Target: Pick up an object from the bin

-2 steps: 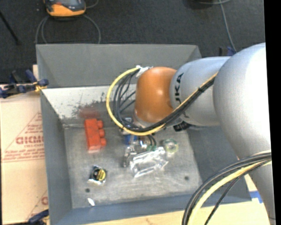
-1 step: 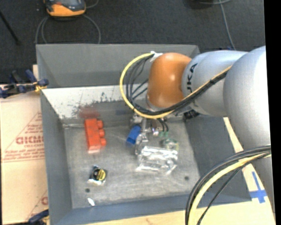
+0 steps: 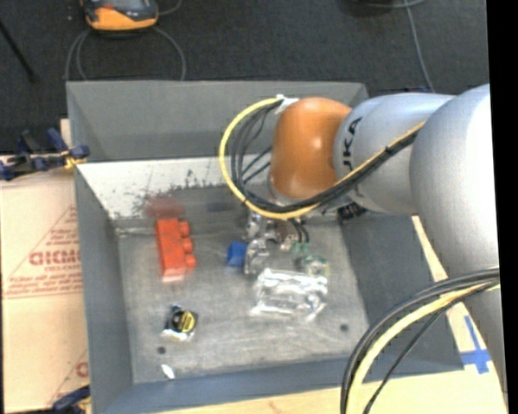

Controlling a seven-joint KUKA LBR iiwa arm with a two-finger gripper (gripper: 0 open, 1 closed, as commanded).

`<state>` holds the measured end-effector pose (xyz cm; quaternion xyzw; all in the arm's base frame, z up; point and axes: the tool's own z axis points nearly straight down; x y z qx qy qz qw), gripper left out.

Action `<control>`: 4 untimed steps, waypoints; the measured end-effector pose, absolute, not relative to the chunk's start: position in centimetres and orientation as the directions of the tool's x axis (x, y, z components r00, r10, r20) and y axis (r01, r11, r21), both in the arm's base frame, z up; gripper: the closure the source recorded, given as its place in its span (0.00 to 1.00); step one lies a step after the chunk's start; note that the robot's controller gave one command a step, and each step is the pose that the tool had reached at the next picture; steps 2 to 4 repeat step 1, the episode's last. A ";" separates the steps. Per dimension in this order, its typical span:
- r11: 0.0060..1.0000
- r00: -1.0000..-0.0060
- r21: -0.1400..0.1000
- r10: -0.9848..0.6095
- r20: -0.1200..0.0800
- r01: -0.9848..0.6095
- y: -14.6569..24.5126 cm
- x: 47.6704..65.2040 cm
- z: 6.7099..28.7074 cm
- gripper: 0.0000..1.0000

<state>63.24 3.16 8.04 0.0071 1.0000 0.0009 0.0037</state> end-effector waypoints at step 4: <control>0.972 -0.972 -0.004 -0.236 -0.013 -0.236 2.7 63.0 24.2 1.00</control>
Offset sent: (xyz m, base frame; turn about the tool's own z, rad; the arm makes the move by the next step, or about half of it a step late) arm -0.0054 -0.0034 0.1554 -0.2540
